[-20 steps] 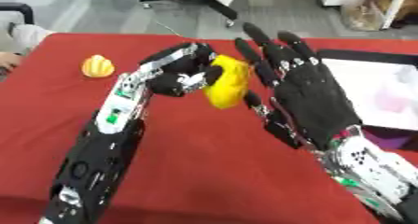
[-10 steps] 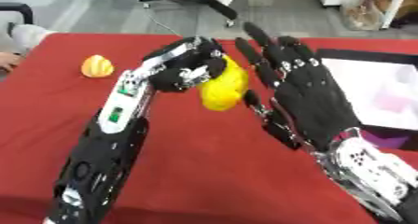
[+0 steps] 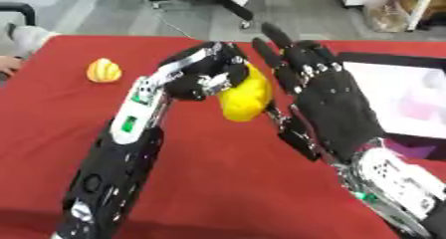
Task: Pick up the objects with one hand, pass them to the other hand, and then place them into the box on the other side of the table.
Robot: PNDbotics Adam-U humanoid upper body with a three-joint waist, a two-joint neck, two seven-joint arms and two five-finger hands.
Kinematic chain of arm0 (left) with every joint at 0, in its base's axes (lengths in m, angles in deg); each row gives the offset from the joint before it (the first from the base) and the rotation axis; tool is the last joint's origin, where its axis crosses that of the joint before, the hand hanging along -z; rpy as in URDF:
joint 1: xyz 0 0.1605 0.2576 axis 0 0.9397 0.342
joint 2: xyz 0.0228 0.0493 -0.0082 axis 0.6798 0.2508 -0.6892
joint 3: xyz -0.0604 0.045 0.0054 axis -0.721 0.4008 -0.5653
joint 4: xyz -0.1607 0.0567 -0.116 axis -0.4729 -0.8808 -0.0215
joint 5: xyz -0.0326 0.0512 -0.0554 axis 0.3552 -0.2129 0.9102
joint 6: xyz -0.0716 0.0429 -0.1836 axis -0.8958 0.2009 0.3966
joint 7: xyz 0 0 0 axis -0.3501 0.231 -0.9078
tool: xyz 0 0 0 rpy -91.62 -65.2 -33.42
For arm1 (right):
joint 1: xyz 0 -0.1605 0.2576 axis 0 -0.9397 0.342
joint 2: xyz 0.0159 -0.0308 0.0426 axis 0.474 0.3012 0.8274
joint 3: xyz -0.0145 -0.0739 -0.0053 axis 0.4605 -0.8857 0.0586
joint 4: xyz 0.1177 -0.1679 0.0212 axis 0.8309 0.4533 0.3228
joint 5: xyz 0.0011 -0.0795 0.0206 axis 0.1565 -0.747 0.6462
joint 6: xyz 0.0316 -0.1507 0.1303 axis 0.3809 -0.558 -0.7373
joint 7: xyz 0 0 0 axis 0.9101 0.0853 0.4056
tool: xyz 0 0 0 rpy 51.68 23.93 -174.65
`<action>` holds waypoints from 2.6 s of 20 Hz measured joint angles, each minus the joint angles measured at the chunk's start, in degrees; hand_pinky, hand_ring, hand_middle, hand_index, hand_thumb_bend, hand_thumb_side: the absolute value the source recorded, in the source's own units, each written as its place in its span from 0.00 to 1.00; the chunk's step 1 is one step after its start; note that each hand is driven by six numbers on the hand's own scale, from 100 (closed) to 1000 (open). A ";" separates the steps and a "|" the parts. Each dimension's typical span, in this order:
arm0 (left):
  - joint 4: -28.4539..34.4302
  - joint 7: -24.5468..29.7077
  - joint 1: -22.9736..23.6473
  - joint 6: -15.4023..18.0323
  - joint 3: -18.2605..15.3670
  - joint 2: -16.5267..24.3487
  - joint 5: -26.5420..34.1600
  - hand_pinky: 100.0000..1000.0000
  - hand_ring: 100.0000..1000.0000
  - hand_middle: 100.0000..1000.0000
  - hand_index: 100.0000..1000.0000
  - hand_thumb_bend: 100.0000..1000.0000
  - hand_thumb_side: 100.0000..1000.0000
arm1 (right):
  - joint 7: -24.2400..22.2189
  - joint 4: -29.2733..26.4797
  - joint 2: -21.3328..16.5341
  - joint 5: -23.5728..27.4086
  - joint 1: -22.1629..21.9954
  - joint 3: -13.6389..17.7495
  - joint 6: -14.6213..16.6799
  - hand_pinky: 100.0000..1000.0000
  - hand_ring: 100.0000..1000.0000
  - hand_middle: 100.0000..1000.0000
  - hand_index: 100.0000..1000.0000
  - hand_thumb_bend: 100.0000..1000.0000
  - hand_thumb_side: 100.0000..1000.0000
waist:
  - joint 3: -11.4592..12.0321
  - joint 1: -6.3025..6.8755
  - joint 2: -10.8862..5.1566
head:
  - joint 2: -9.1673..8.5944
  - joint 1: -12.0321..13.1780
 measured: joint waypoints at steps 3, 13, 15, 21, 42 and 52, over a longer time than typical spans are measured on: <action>-0.45 0.03 -0.28 0.24 -0.66 -0.44 -0.97 0.50 0.25 0.10 0.23 0.00 0.37 | 0.12 0.00 -0.02 0.01 0.00 0.01 0.12 0.78 0.68 0.98 1.00 0.15 0.00 | 0.00 0.00 0.00 | 0.00 0.01; -2.12 0.06 -1.23 1.21 -3.52 -0.95 -2.96 0.50 0.25 0.10 0.23 0.00 0.39 | 0.92 0.00 -0.02 -0.06 -0.07 0.01 -0.71 0.78 0.70 0.99 1.00 0.14 0.00 | -0.01 -0.02 0.01 | 0.00 0.02; -2.12 0.07 -1.25 1.16 -3.88 -1.06 -3.02 0.50 0.25 0.10 0.23 0.00 0.39 | 1.14 0.00 -0.02 -0.05 -0.08 -0.14 -0.90 0.77 0.71 1.00 1.00 0.10 0.00 | -0.01 -0.03 0.02 | 0.00 0.01; -2.12 0.02 -1.36 0.55 -4.20 -1.90 -3.07 0.50 0.25 0.10 0.23 0.00 0.39 | 3.54 0.00 -0.02 1.78 -0.12 -1.06 -1.45 0.75 0.75 0.99 1.00 0.01 0.00 | -0.01 -0.07 0.03 | 0.00 -0.12; -1.69 -0.60 -1.94 -1.91 -4.09 -4.42 -2.84 0.50 0.25 0.10 0.23 0.00 0.40 | 26.35 0.00 -0.42 15.69 -1.33 -4.77 -5.29 0.57 0.82 0.81 0.78 0.00 0.00 | 0.41 -0.21 0.16 | 0.00 -0.74; -1.74 -0.42 -2.13 -2.35 -4.10 -4.45 -2.94 0.51 0.24 0.10 0.23 0.00 0.39 | 35.52 0.00 -0.37 20.19 -1.54 -3.79 -2.46 0.54 0.83 0.77 0.57 0.00 0.34 | 0.36 -0.13 0.29 | 0.00 -0.83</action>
